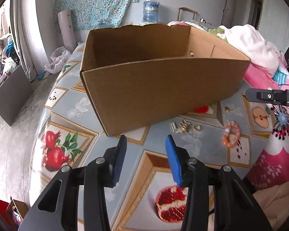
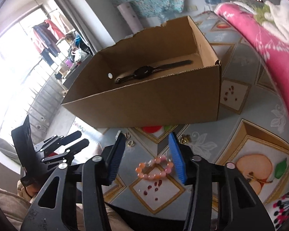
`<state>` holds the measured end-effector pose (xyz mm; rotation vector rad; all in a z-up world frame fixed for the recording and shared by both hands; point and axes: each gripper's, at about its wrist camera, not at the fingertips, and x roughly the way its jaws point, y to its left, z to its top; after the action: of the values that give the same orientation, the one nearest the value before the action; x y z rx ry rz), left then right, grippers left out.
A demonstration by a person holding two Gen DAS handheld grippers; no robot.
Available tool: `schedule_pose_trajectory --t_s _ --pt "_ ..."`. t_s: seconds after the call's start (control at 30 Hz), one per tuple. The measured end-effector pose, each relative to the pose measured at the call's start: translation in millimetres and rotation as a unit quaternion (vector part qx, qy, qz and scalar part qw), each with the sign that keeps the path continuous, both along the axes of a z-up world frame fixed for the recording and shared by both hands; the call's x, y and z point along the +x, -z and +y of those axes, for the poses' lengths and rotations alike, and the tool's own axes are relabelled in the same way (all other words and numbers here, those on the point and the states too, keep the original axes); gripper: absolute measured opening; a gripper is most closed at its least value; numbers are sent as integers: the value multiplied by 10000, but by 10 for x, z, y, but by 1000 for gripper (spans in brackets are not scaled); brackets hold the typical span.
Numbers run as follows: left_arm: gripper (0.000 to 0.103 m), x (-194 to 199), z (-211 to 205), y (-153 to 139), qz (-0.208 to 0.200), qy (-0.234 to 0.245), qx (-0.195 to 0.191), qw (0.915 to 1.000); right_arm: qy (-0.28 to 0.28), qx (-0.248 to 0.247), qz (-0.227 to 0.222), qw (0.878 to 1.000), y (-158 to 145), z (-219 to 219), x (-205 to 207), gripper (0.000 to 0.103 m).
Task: Organize jewelry
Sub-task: 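Withdraw the left gripper from the box toward the gold clips, then lower the right gripper onto a small gold clip and close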
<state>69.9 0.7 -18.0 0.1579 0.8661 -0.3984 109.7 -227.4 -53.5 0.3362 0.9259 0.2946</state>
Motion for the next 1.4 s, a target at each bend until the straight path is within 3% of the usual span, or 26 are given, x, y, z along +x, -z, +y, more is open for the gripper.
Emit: schedule_pose_trajectory --t_s 0.17,0.43,0.67,0.8,0.87,1.03,1.17,1.4 --pt "40 213 11 -4 -85 -137 -40 9999 184 174 168 9995 58 -58 211 31" --pt "40 469 56 -15 -68 -263 -157 9995 327 530 218 9978 69 -131 378 30" --pt "40 474 112 26 -141 -309 -193 9992 347 534 150 9979 103 -112 212 30" --pt "40 322 90 96 18 -176 -228 9996 29 584 215 9981 148 47 36 34" --pt "40 233 51 167 93 -136 -99 9998 -210 447 250 9985 190 215 -55 39" --pt "40 97 -22 308 91 -157 354 9992 -830 234 297 9958 287 659 -206 39" --pt "40 71 2 353 -20 -241 455 9987 -1050 185 263 9940 302 875 -207 27" --pt "40 96 65 365 -45 -259 352 9990 -1173 -137 319 9925 296 1102 -38 26"
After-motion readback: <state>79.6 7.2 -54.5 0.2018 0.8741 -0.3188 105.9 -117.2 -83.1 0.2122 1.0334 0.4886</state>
